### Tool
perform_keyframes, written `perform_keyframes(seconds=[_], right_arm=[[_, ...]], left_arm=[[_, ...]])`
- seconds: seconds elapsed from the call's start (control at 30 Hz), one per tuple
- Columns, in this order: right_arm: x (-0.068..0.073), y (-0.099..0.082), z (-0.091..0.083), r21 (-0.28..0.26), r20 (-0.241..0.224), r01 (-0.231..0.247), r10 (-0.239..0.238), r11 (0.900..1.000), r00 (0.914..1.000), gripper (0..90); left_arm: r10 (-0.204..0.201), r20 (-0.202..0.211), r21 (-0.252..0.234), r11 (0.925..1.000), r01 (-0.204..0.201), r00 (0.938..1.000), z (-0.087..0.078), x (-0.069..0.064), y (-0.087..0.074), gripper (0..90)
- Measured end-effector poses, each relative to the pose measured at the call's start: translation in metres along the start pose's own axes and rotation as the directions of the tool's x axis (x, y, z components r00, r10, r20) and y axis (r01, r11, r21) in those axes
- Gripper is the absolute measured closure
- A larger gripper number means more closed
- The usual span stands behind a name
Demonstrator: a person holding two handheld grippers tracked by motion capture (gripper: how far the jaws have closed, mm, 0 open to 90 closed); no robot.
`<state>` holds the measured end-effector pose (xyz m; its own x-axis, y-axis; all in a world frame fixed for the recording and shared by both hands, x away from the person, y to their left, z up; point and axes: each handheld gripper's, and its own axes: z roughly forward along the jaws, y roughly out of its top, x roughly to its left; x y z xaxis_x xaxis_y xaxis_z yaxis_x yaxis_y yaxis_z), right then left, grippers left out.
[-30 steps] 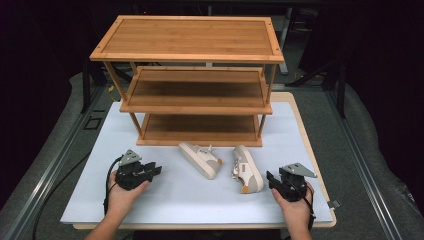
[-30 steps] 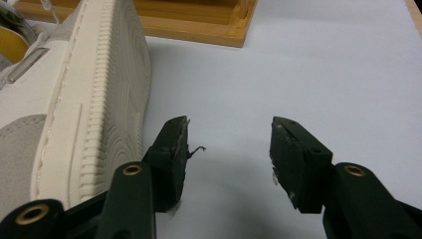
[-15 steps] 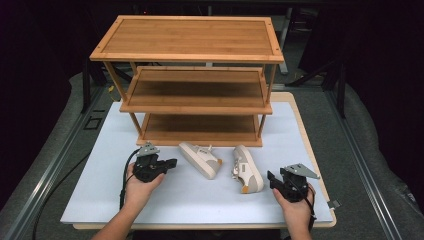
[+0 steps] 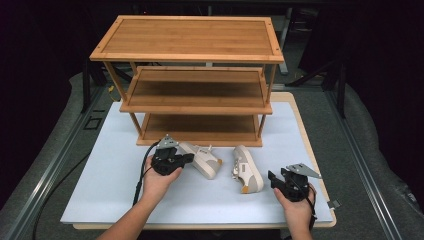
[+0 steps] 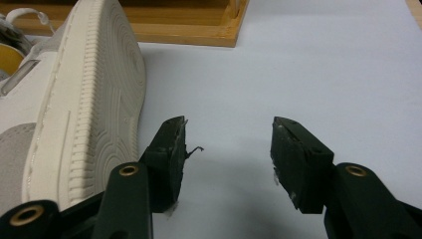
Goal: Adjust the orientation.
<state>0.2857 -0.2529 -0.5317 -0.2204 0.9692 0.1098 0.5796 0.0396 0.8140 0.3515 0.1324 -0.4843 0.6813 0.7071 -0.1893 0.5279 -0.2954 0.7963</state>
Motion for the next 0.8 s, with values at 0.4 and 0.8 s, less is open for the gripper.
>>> perform_keyframes(seconds=[0.4, 0.8], right_arm=[[-0.002, 0.0, 0.0, 0.0, -0.005, -0.009, 0.009, 1.0, 0.9999, 47.8], [-0.003, 0.0, -0.002, -0.009, -0.008, -0.03, 0.03, 0.9995, 0.9995, 47.7]], left_arm=[[0.026, -0.021, 0.019, 0.9995, -0.025, 0.9995, 0.016, -0.009, 0.001, 90.0], [0.015, -0.002, 0.034, 0.9993, -0.015, 0.9999, -0.005, -0.004, -0.022, 90.0]])
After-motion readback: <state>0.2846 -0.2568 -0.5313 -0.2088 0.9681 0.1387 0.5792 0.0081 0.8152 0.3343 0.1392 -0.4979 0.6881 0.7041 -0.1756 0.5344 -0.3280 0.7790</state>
